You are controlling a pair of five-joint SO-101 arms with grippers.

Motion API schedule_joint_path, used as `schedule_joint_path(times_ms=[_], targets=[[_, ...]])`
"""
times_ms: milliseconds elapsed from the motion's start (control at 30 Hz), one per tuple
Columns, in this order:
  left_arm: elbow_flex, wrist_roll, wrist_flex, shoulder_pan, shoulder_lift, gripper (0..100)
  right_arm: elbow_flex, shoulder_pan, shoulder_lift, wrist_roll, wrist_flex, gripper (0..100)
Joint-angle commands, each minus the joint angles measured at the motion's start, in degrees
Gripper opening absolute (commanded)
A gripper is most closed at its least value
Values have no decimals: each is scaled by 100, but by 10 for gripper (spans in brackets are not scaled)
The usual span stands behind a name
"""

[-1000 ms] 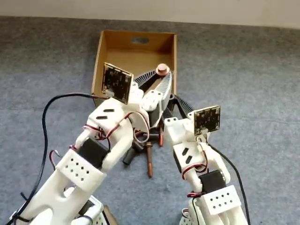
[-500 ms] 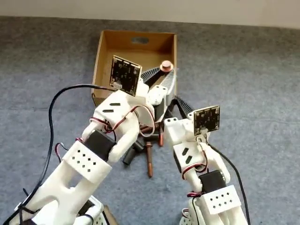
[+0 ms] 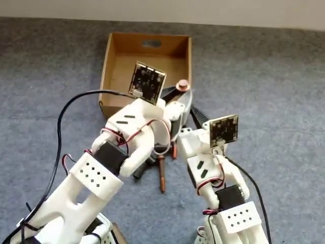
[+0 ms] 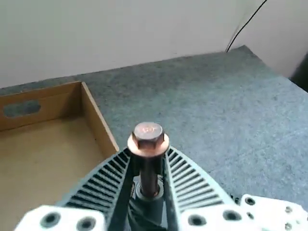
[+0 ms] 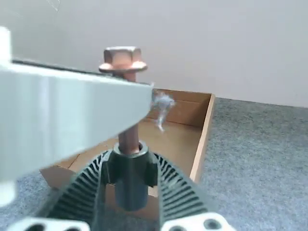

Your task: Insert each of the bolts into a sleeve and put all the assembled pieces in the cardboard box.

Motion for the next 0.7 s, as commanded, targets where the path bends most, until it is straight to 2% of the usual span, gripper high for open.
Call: schedule_joint_path(times_ms=[0,233,400,667], targets=[[-303,26,264,-66,-48,9,-66,189,-101,-18,-145,6],[-295,26,510,-110,-48,18,-66,251,-101,-18,-145,6],[-286,26,1055,-119,-57,125,-66,251,-101,-18,-145,6],[-303,26,1090,-154,-48,127,-66,251,-101,-18,-145,6]])
